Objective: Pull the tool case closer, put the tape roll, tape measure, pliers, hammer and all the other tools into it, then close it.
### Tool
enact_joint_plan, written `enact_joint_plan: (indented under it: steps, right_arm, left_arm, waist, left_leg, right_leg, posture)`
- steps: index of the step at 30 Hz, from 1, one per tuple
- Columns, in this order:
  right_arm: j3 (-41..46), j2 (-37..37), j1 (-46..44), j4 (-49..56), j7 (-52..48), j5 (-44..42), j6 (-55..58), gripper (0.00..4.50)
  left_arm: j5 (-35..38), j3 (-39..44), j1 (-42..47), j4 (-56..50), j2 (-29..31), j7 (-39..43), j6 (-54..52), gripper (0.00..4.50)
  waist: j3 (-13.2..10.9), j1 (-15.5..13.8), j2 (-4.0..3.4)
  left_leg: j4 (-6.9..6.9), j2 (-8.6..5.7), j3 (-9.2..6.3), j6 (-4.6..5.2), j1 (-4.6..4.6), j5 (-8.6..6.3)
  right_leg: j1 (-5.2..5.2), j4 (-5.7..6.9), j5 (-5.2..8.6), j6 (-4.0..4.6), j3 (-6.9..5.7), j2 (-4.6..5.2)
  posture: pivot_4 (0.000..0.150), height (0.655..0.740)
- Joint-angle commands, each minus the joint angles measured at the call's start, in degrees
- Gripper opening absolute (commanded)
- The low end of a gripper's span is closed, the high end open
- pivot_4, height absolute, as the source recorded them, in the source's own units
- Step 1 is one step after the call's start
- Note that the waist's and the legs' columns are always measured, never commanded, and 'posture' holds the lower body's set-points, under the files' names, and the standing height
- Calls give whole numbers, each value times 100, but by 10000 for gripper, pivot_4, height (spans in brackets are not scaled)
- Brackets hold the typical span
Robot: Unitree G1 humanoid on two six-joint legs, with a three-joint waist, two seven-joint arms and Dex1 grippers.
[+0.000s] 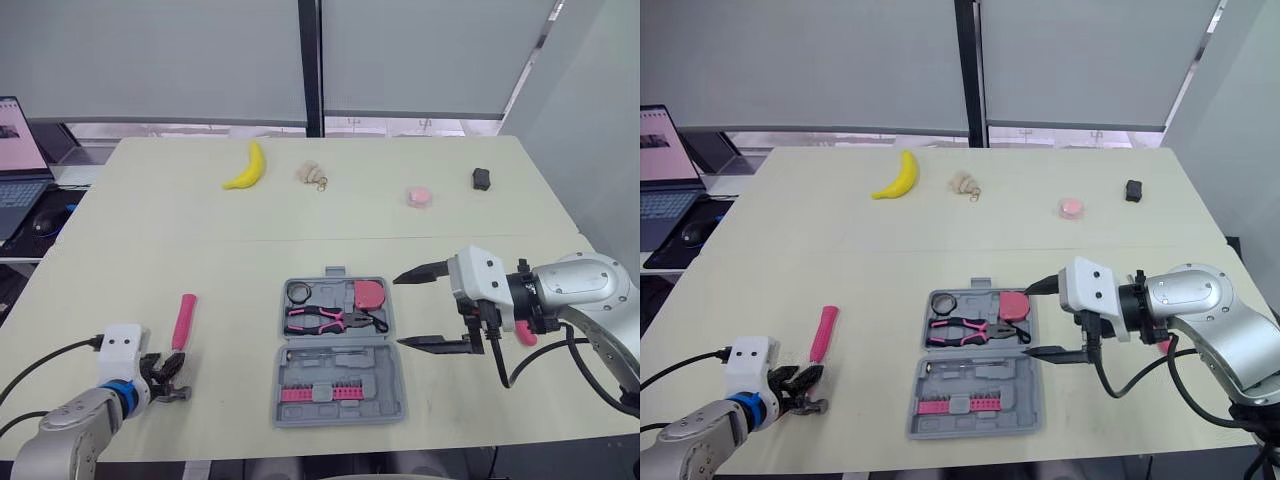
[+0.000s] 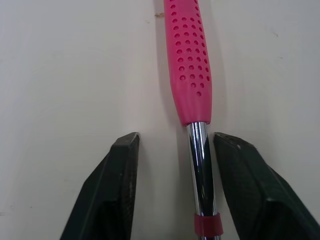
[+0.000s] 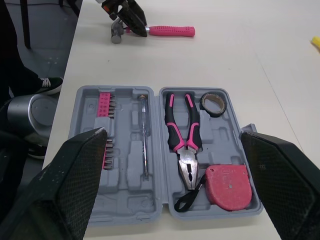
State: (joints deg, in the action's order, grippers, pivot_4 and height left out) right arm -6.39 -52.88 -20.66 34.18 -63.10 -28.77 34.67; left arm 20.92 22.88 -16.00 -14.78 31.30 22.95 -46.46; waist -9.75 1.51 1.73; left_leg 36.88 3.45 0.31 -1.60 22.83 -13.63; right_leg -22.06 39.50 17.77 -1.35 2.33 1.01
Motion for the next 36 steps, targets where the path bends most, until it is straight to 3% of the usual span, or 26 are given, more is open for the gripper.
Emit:
enact_joint_plan:
  steps: [1,5,11,17,31,36]
  right_arm:
    - [109,-42,1,205,41,-69,21,45000]
    - [140,-62,29,237,51,-94,64,45000]
    - [254,-180,140,262,33,-152,92,45000]
    - [261,-278,166,199,-59,-159,55,45000]
    - [194,-375,9,42,-303,-81,-2,45000]
    - [251,-394,42,115,-281,-116,60,45000]
  left_arm:
    - [-55,-245,-29,254,-141,14,1,11175]
    - [-74,-264,-21,213,-150,67,113,559]
    - [235,-342,-359,-1062,-241,54,-340,565]
    - [296,-652,-359,-2156,-747,-578,-930,565]
    - [-191,-1192,-245,-1456,-1384,-1083,-302,564]
    - [-2,-994,-492,-1622,-1243,-762,-179,16421]
  waist:
    - [4,-2,-8]
    - [16,-4,-27]
    - [14,2,-24]
    - [-4,-10,9]
    - [0,-14,0]
    - [0,-6,1]
  left_leg:
    - [0,-1,0,0,0,0]
    - [1,0,-2,0,-4,0]
    - [1,-2,7,0,1,0]
    - [2,-2,2,-1,12,0]
    - [6,-1,-1,1,5,1]
    - [9,4,0,1,-4,1]
  right_leg:
    - [1,0,0,-1,0,0]
    - [3,1,-1,-2,0,0]
    - [4,-11,-6,-10,3,0]
    - [9,-42,-19,-31,6,0]
    - [14,-43,-27,-17,11,-51]
    - [25,-43,-30,-10,10,-61]
  posture:
    - [1500,7274]
    - [1500,7274]
    - [1500,7274]
    - [1500,7274]
    - [1500,7274]
    - [1500,7274]
